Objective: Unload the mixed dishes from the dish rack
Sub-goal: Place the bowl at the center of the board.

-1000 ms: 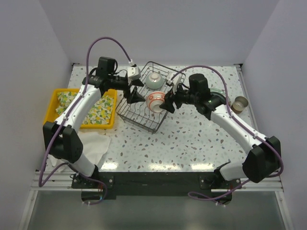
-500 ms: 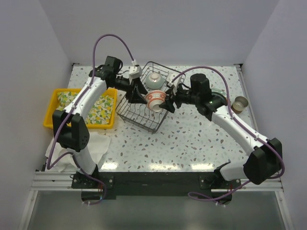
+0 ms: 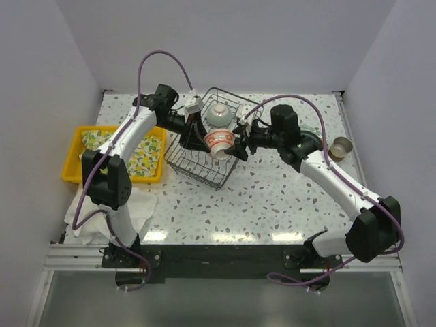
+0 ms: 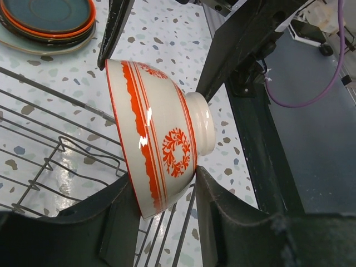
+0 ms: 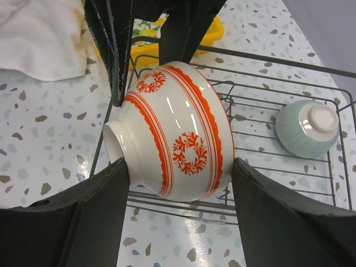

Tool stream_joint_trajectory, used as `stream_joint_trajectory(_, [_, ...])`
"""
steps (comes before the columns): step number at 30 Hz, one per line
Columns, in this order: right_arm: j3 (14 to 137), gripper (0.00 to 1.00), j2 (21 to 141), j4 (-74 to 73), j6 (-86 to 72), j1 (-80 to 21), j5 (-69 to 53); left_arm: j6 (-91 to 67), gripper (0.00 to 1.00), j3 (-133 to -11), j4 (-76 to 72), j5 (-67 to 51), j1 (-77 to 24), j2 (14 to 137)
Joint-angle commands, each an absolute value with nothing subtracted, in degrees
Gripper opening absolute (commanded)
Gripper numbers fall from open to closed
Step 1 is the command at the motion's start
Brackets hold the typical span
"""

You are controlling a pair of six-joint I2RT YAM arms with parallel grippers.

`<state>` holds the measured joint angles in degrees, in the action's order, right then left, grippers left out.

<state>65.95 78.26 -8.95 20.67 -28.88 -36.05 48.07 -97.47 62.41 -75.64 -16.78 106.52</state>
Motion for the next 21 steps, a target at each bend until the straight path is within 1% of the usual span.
stream_joint_trajectory(1, [66.62, 0.17, 76.99, -1.85, 20.56, -29.18, -37.79, 55.71, 0.26, -101.42, 68.89, -80.94, -17.23, 107.93])
stream_joint_trajectory(2, [66.53, 0.18, 76.99, -1.67, 20.57, -29.18, -37.62, 57.55, 0.2, -102.3, 70.04, -81.38, -17.14, 108.54])
stream_joint_trajectory(3, [66.19, 0.18, 76.82, -1.5, 20.74, -29.18, -37.18, 58.18, 0.07, -102.57, 71.7, -81.91, -17.14, 108.81])
stream_joint_trajectory(4, [65.92, 0.18, 76.9, -1.23, 20.92, -29.18, -37.0, 58.53, 0.0, -102.74, 72.24, -82.18, -17.23, 109.07])
stream_joint_trajectory(9, [64.87, 0.24, 76.82, -0.97, 22.23, -29.18, -36.12, 59.85, 0.0, -103.27, 75.31, -83.93, -17.05, 110.39])
stream_joint_trajectory(10, [64.6, 0.27, 76.9, -0.62, 22.58, -29.09, -35.78, 59.51, 0.0, -103.45, 75.32, -84.28, -17.05, 110.56])
stream_joint_trajectory(12, [64.16, 0.29, 77.17, -0.7, 23.46, -29.18, -35.68, 58.63, 0.0, -103.53, 75.32, -84.99, -17.05, 110.92])
stream_joint_trajectory(17, [63.2, 0.38, 78.05, -0.18, 24.08, -29.18, -35.6, 57.75, 0.0, -103.45, 75.32, -86.39, -17.05, 111.44])
stream_joint_trajectory(21, [63.19, 0.4, 79.45, 2.63, 25.13, -29.09, -35.95, 56.6, 0.0, -103.71, 75.32, -86.48, -16.96, 112.15])
